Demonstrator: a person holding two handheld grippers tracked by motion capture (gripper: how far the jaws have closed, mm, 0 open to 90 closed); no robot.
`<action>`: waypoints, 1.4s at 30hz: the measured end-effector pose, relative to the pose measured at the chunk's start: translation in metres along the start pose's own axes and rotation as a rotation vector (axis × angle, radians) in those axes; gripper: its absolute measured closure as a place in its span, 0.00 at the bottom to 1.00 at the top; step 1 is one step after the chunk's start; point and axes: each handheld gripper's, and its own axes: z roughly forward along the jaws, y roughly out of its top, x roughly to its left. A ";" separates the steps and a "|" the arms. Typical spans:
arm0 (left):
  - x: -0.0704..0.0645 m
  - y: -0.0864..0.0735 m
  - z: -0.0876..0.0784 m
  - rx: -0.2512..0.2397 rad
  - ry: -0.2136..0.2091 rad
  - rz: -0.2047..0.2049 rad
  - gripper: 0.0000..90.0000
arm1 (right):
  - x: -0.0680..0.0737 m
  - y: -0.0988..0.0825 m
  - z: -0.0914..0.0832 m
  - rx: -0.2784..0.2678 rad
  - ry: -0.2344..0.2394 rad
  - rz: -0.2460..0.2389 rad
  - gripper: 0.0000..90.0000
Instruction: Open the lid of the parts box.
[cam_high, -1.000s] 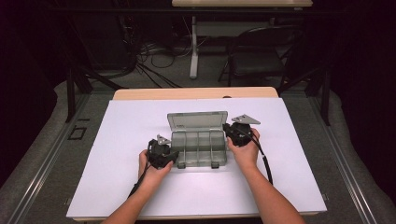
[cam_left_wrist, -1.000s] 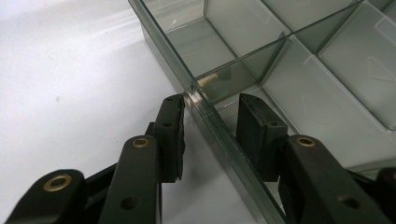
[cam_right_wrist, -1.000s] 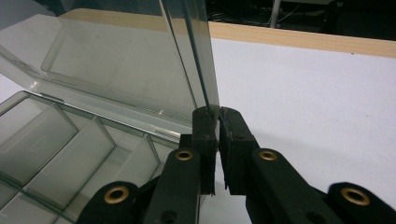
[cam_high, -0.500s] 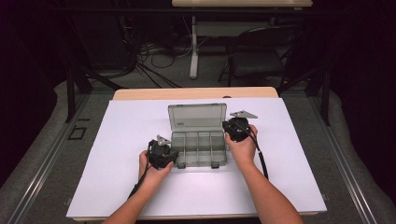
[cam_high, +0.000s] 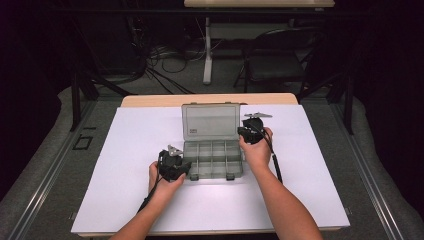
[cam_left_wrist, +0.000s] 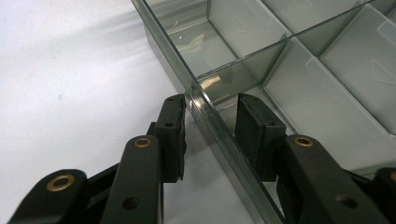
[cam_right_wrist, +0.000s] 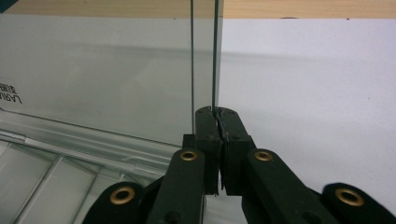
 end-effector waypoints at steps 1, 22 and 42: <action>0.000 0.000 0.000 0.000 0.000 -0.001 0.70 | -0.001 0.000 0.001 0.000 0.001 0.002 0.98; 0.000 0.000 0.000 -0.001 0.002 -0.003 0.70 | -0.004 0.002 0.011 0.026 0.006 0.037 0.99; -0.001 -0.001 0.000 -0.007 0.008 -0.009 0.70 | -0.005 -0.004 0.023 0.059 -0.009 0.051 1.00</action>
